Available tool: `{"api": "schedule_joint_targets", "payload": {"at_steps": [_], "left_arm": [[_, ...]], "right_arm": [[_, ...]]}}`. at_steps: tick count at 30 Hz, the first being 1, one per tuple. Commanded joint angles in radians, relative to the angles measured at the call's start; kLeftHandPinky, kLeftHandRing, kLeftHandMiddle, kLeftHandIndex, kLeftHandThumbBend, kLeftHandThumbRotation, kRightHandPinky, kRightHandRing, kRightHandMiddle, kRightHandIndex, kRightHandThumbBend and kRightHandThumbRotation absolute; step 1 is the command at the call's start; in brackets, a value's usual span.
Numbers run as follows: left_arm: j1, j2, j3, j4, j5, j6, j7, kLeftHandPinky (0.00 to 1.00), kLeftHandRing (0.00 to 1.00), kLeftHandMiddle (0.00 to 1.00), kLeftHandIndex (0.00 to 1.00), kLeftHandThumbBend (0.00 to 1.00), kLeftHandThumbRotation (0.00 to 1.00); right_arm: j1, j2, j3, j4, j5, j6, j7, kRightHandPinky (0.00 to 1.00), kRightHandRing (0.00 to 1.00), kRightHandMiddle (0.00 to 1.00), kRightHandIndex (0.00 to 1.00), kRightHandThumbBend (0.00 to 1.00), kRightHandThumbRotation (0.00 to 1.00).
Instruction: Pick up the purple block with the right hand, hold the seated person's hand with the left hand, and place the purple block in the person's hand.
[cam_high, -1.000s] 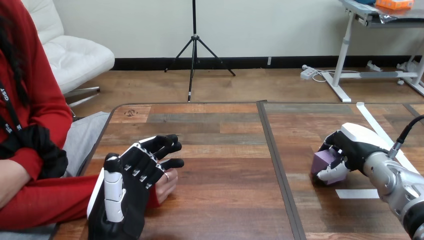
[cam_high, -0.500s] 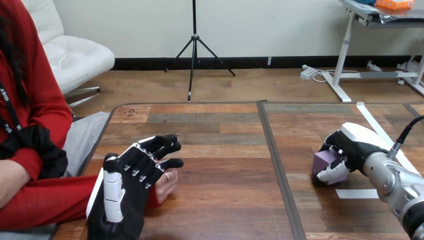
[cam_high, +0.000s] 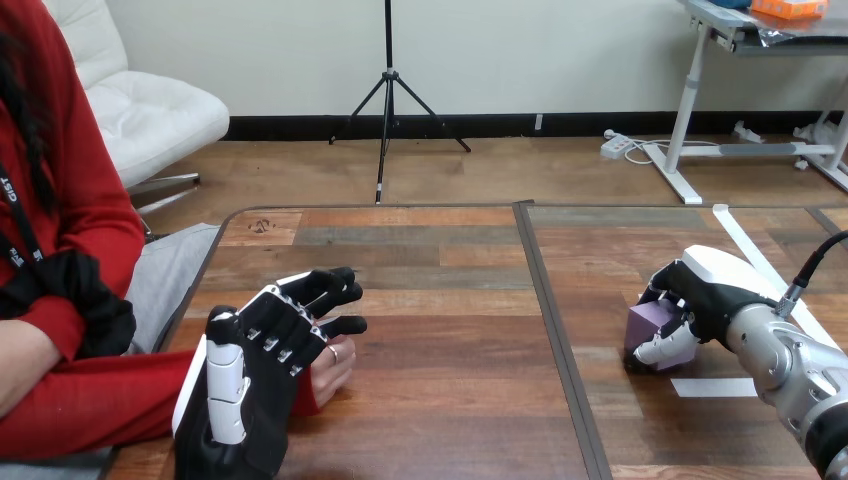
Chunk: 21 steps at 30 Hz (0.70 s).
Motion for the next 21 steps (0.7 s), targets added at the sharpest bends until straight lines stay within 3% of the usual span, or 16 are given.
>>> {"api": "schedule_joint_targets", "payload": {"at_steps": [1,21], "left_arm": [[-0.064,0.003,0.005,0.011,-0.006,-0.021,-0.005,0.66,0.76,0.75,0.62,0.75,0.95],[-0.072,0.004,0.009,0.017,-0.002,-0.03,-0.001,0.67,0.76,0.75,0.62,0.73,0.95]], "right_arm": [[-0.053,-0.013,-0.02,-0.01,0.011,-0.01,-0.034,0.45,0.52,0.56,0.52,0.63,0.0],[-0.048,-0.029,-0.028,-0.039,0.019,-0.036,-0.04,0.46,0.53,0.58,0.53,0.61,0.0]]}}
